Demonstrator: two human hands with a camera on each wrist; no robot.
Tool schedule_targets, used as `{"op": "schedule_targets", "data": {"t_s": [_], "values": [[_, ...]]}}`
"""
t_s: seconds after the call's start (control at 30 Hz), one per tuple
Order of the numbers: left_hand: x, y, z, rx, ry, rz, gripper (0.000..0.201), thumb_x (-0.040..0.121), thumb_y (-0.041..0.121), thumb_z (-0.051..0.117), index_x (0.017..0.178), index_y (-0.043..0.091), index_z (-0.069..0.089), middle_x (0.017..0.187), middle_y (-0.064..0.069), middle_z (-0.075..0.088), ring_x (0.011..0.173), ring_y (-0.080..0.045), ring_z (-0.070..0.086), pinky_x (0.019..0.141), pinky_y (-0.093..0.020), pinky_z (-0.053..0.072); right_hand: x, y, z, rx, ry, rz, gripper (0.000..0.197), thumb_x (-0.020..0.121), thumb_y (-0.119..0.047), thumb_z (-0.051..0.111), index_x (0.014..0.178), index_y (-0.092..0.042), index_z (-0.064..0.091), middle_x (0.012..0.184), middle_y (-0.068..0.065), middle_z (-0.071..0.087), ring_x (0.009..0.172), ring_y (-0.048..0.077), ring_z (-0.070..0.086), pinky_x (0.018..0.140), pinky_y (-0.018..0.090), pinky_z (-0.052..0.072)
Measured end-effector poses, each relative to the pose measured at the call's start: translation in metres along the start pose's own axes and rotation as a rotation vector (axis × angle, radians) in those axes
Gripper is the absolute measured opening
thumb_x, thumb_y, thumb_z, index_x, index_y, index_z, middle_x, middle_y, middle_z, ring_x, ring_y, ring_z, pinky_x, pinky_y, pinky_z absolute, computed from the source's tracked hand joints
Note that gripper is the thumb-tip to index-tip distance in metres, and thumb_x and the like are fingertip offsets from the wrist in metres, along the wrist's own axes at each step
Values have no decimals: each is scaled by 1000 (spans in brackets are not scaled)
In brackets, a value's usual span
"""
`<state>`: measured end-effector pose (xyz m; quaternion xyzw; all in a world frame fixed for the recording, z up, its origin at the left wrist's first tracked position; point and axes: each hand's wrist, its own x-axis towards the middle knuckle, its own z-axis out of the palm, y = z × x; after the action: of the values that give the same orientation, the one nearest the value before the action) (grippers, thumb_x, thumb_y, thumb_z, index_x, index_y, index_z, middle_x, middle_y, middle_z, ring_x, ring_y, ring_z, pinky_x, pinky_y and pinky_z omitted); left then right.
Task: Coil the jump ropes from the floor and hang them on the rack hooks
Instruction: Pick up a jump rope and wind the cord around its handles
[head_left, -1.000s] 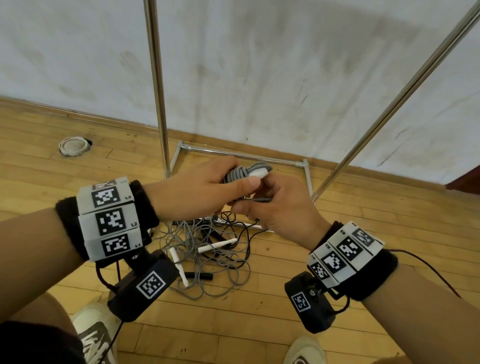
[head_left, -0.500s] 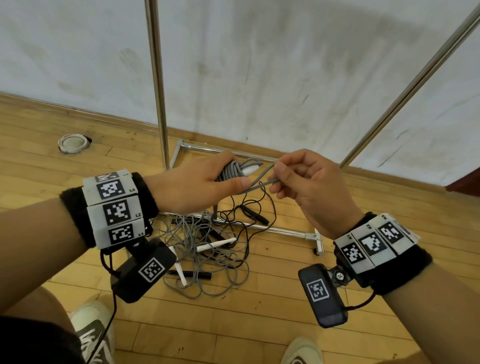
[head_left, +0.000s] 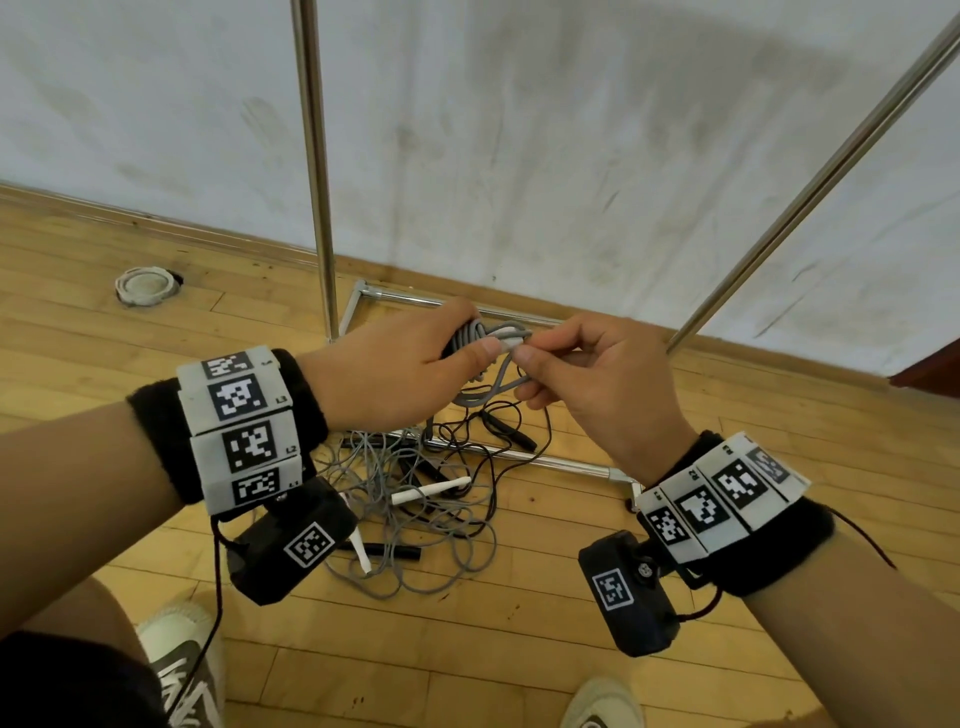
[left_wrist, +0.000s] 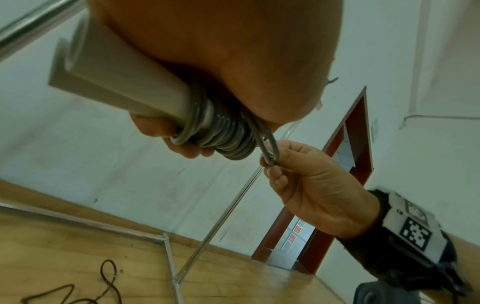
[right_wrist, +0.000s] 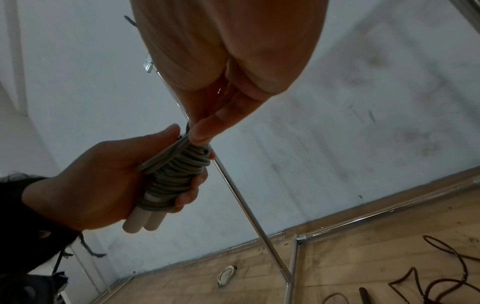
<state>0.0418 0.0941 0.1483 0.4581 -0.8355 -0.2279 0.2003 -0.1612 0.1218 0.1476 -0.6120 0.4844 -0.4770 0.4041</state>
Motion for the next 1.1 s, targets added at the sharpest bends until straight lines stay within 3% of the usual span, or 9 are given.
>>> {"op": "schedule_targets", "data": {"t_s": [0.17,0.33,0.47,0.57,0.67,0.87,1.0,1.1], "values": [[-1,-2,-3,189,76,54,49,89,71,18,100,31,44,69,9,57,57,-6,54,49,-29,41,-2,1,2,-39,-2,-23,11,84,-6,75,89,0,67,68,4,73,59,21,72,53,25,57],[-4,-2,4,274,42,79,56,87,72,16,93,27,48,70,11,54,60,-5,52,51,-29,40,-1,3,3,-49,-15,7,14,83,-5,76,90,-4,63,73,7,73,59,24,72,54,27,57],[-5,-4,6,320,25,132,59,84,73,12,103,30,47,80,12,55,68,-5,53,55,-29,41,-1,5,4,-75,-85,49,23,85,-3,73,105,-12,65,80,-5,64,59,24,72,53,27,56],[-8,-6,8,403,45,168,55,86,70,14,107,31,46,84,12,53,69,-9,54,50,-23,32,-1,6,6,-167,-132,68,14,87,-3,71,95,-14,69,84,0,69,60,21,72,55,30,58],[-9,-6,11,450,41,179,55,86,70,15,109,30,45,85,10,53,68,-12,55,49,-23,31,-1,6,7,-220,-150,122,14,87,-4,71,87,-16,65,68,0,71,59,18,72,55,28,58],[-10,-4,13,383,-45,146,58,82,74,15,111,32,42,86,11,51,69,-10,54,61,-34,50,-2,4,7,-307,-222,184,11,87,-6,71,85,-11,62,63,2,70,49,7,66,48,14,47],[-9,-3,13,279,-110,90,53,81,76,20,102,33,44,77,13,53,66,-1,52,60,-32,46,-2,1,6,-255,-205,176,10,86,-6,73,83,-11,65,59,5,71,52,13,69,50,18,51],[-5,-3,10,115,-144,10,44,87,71,30,100,33,48,74,9,59,62,-5,56,56,-31,45,0,-1,1,-136,-229,160,9,87,-1,70,95,-4,68,74,12,74,65,22,73,60,27,58]]}}
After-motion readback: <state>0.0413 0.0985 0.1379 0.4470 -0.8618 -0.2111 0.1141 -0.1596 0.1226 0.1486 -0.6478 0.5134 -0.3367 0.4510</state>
